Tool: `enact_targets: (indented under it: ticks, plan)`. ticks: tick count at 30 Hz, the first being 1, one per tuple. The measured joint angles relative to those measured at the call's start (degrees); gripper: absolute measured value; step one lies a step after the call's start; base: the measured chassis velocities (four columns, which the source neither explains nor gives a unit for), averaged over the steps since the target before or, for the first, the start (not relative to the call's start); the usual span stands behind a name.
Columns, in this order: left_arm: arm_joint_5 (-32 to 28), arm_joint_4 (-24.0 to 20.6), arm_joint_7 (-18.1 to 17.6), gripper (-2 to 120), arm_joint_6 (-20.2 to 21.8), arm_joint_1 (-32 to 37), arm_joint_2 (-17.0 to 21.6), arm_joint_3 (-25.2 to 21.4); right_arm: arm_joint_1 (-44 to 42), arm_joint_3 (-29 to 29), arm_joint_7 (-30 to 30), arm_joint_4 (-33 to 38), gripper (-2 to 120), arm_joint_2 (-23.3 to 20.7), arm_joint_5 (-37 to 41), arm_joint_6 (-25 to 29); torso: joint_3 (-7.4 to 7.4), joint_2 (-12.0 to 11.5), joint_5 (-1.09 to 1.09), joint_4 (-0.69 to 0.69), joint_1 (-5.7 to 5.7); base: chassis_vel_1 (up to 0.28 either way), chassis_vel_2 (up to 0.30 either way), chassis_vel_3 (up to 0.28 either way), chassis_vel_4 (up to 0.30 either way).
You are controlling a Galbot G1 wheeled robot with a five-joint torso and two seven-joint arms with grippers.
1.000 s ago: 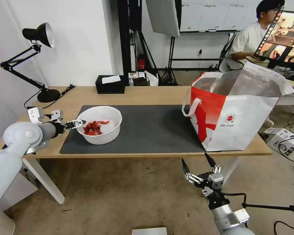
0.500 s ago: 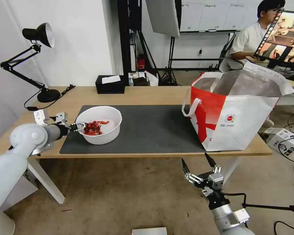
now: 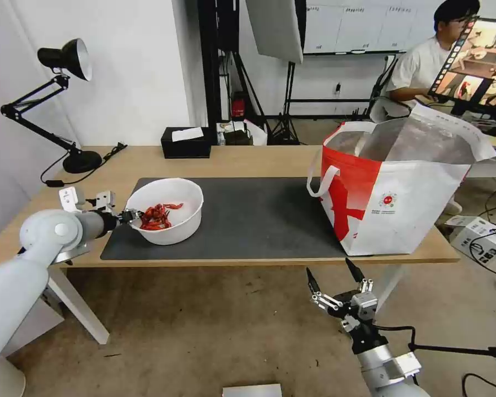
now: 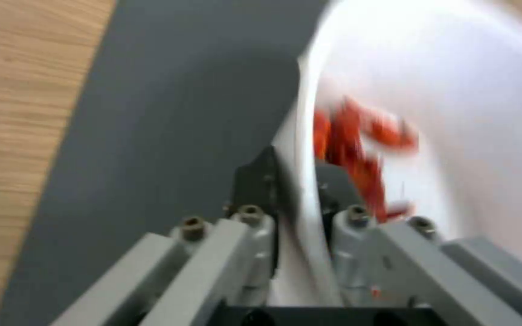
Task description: Pick up the trash from the table and place it into the takeout bag.
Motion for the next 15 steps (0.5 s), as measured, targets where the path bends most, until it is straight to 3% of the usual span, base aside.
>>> enact_targets:
  ticks: [1,10,15]
  plan:
    - [-0.49,-0.09,-0.1,1,0.0,0.15,-0.17,-0.15,0.0,0.0,0.0,0.0,100,0.0,0.0,0.0,0.0,0.0,0.0,-0.01,0.0,0.0,0.0,0.0,0.0]
    - [-1.3,-0.74,-0.08,0,-0.42,0.85,-0.67,-0.64,0.0,0.0,0.0,0.0,100,0.0,0.0,0.0,0.0,0.0,-0.01,0.0,0.0,0.0,0.0,0.0,0.0]
    - [-1.55,-4.03,-0.11,0,-3.49,-0.76,-0.62,0.77,0.0,0.0,0.0,0.0,100,0.0,0.0,0.0,0.0,0.0,-0.01,0.01,0.0,0.0,0.0,0.0,0.0]
